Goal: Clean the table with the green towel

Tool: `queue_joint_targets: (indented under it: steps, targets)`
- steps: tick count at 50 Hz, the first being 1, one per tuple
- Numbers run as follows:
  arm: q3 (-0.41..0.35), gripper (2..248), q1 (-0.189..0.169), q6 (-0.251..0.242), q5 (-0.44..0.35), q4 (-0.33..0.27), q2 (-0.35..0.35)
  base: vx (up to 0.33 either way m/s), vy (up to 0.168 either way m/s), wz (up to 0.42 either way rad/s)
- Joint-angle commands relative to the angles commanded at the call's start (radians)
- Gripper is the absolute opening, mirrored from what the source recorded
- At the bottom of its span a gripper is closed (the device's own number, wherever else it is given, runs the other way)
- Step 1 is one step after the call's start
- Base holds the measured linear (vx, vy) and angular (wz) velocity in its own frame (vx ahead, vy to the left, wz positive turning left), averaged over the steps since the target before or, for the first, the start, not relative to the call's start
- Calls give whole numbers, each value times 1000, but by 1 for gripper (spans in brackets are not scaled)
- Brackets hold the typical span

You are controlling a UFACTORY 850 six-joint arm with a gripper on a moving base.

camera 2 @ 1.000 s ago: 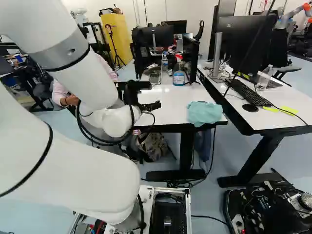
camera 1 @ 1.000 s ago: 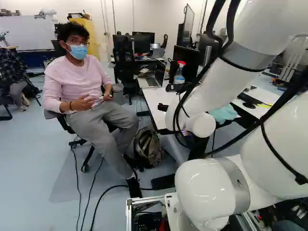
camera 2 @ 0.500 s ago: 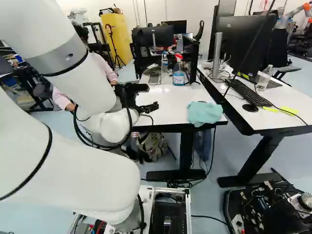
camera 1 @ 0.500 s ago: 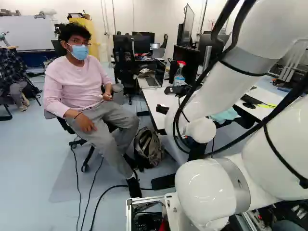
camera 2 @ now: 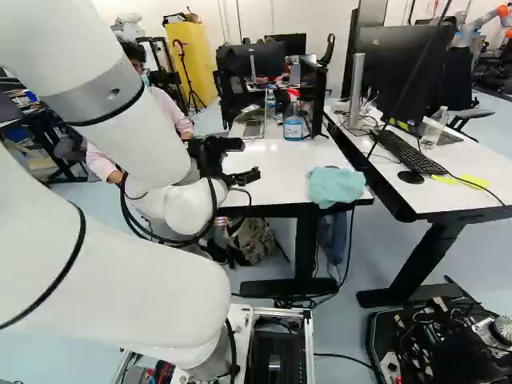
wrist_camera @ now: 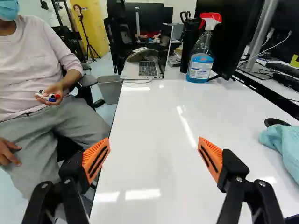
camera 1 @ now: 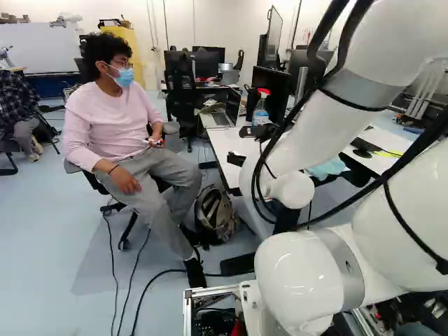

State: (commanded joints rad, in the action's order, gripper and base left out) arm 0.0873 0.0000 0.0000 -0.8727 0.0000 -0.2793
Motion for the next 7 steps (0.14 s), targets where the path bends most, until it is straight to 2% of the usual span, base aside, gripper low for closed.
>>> queue_joint_targets:
  steps: [7]
  targets:
    - [0, 247, 0, 0, 0, 0, 0, 0, 0, 0]
